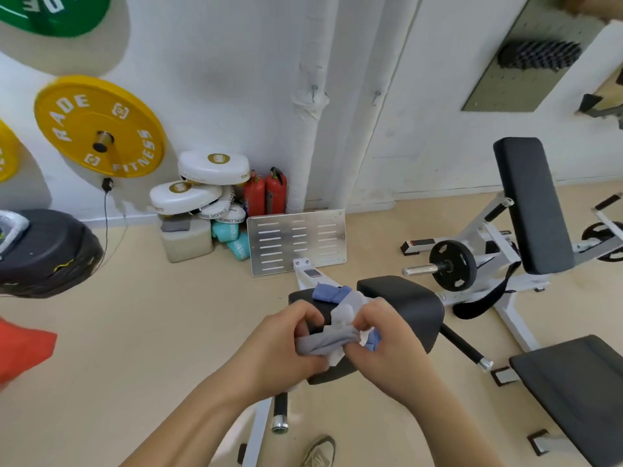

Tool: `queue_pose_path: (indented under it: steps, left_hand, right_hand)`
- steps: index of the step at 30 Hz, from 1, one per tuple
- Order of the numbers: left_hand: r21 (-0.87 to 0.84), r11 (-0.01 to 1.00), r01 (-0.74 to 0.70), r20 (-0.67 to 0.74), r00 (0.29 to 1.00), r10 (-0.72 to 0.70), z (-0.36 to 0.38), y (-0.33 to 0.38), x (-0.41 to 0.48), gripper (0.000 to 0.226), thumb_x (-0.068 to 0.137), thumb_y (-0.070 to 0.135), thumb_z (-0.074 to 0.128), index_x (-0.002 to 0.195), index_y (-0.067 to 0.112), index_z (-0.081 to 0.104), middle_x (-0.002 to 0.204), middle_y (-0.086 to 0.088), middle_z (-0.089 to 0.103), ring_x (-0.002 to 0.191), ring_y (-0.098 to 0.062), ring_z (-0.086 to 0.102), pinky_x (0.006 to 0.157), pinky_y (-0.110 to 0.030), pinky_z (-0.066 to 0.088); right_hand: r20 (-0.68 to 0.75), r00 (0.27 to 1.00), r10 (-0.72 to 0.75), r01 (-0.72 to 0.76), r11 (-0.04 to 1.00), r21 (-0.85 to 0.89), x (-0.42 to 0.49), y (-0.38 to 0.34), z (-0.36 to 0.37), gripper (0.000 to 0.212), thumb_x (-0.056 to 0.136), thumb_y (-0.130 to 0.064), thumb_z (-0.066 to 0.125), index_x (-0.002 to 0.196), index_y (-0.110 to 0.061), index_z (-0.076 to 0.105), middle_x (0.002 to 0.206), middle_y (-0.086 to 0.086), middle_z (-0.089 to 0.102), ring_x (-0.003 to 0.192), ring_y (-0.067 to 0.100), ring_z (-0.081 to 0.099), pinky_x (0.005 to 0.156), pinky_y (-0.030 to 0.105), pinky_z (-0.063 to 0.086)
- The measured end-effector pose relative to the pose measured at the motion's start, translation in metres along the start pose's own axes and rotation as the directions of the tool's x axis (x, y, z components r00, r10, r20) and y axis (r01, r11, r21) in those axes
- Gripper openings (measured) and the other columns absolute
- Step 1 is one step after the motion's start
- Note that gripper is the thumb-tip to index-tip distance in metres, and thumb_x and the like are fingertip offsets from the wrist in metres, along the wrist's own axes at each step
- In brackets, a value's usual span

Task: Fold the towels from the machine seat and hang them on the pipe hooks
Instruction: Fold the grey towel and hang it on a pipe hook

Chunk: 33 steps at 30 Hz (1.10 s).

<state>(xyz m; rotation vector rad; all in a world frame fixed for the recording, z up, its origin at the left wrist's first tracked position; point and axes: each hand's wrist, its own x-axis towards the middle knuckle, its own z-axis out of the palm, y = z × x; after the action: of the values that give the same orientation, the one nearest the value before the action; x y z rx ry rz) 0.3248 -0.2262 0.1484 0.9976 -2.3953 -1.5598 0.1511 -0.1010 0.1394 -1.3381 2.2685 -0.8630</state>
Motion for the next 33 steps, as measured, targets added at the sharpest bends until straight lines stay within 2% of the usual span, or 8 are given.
queue_pose_path:
  steps: [6, 9, 16, 19, 22, 26, 30, 33]
  left_hand:
    - [-0.21, 0.976, 0.064, -0.11, 0.99, -0.088, -0.02, -0.012, -0.028, 0.014, 0.079, 0.013, 0.08, 0.074, 0.02, 0.069, 0.074, 0.006, 0.066, 0.063, -0.001, 0.056, 0.058, -0.017, 0.046]
    - [-0.263, 0.965, 0.009, -0.219, 0.973, -0.068, -0.033, -0.008, -0.037, 0.015, 0.085, 0.009, 0.072, 0.082, 0.024, 0.073, 0.085, 0.004, 0.073, 0.075, -0.004, 0.065, 0.065, -0.019, 0.053]
    - [-0.354, 0.933, -0.062, -0.298, 0.953, -0.049, -0.041, 0.0, -0.044, 0.023, 0.092, 0.007, 0.065, 0.089, 0.028, 0.073, 0.086, 0.006, 0.073, 0.077, -0.002, 0.066, 0.067, -0.017, 0.053]
    - [-0.361, 0.931, -0.051, -0.33, 0.941, -0.076, -0.039, 0.0, -0.037, 0.021, 0.095, 0.009, 0.063, 0.094, 0.028, 0.073, 0.091, 0.007, 0.074, 0.084, -0.005, 0.068, 0.071, -0.016, 0.054]
    - [-0.372, 0.928, -0.034, -0.366, 0.924, -0.113, -0.028, 0.006, -0.021, 0.015, 0.097, 0.015, 0.063, 0.094, 0.027, 0.072, 0.091, 0.006, 0.074, 0.083, -0.007, 0.07, 0.069, -0.018, 0.056]
    - [-0.325, 0.945, 0.041, -0.354, 0.921, -0.162, 0.005, 0.02, 0.016, 0.008, 0.096, 0.023, 0.065, 0.092, 0.028, 0.07, 0.088, 0.007, 0.073, 0.081, -0.007, 0.068, 0.066, -0.018, 0.056]
    - [-0.232, 0.956, 0.18, -0.3, 0.921, -0.247, 0.036, 0.032, 0.059, 0.006, 0.094, 0.022, 0.066, 0.09, 0.025, 0.069, 0.09, 0.0, 0.071, 0.08, -0.014, 0.065, 0.066, -0.022, 0.052]
    - [-0.068, 0.971, 0.228, -0.264, 0.935, -0.238, 0.046, 0.05, 0.09, 0.013, 0.093, 0.01, 0.061, 0.088, 0.02, 0.069, 0.088, -0.004, 0.07, 0.074, -0.009, 0.058, 0.067, -0.021, 0.047]
  right_hand:
    - [0.03, 0.99, -0.135, 0.136, 0.991, -0.014, 0.002, -0.011, 0.012, 0.035, 0.074, -0.015, 0.079, 0.069, -0.026, 0.046, 0.1, -0.012, 0.063, 0.105, 0.004, 0.062, 0.083, 0.018, 0.053]
    - [0.168, 0.977, -0.128, 0.107, 0.985, 0.132, -0.003, -0.024, 0.017, 0.041, 0.076, 0.002, 0.071, 0.066, -0.027, 0.044, 0.071, -0.01, 0.052, 0.07, 0.001, 0.053, 0.067, 0.015, 0.046]
    - [0.168, 0.983, -0.074, 0.051, 0.989, 0.137, -0.006, -0.021, 0.001, 0.035, 0.087, -0.022, 0.077, 0.11, -0.039, 0.057, 0.084, -0.015, 0.066, 0.082, 0.006, 0.066, 0.071, 0.016, 0.053]
    - [0.168, 0.983, -0.069, 0.078, 0.996, -0.047, 0.008, -0.013, -0.021, 0.016, 0.081, -0.038, 0.079, 0.076, -0.032, 0.066, 0.077, -0.013, 0.066, 0.075, 0.006, 0.063, 0.061, 0.021, 0.051]
    - [0.217, 0.969, 0.118, -0.123, 0.992, 0.007, 0.023, 0.008, -0.034, 0.068, 0.057, -0.066, 0.084, 0.052, -0.008, 0.05, 0.045, -0.008, 0.053, 0.05, 0.003, 0.057, 0.06, 0.027, 0.044]
    - [0.27, 0.957, 0.108, -0.131, 0.989, 0.068, 0.036, 0.039, -0.071, 0.037, 0.074, -0.021, 0.087, 0.064, -0.013, 0.053, 0.053, -0.01, 0.05, 0.047, 0.001, 0.045, 0.049, 0.015, 0.044]
    - [0.44, 0.883, 0.163, -0.185, 0.983, 0.006, 0.059, 0.091, -0.121, 0.003, 0.079, -0.019, 0.074, 0.079, -0.022, 0.072, 0.069, 0.002, 0.067, 0.061, 0.017, 0.059, 0.059, 0.025, 0.053]
    - [0.487, 0.855, 0.177, -0.137, 0.984, -0.116, 0.091, 0.129, -0.158, 0.013, 0.084, -0.021, 0.067, 0.079, -0.031, 0.074, 0.07, -0.002, 0.067, 0.066, 0.013, 0.063, 0.067, 0.028, 0.055]
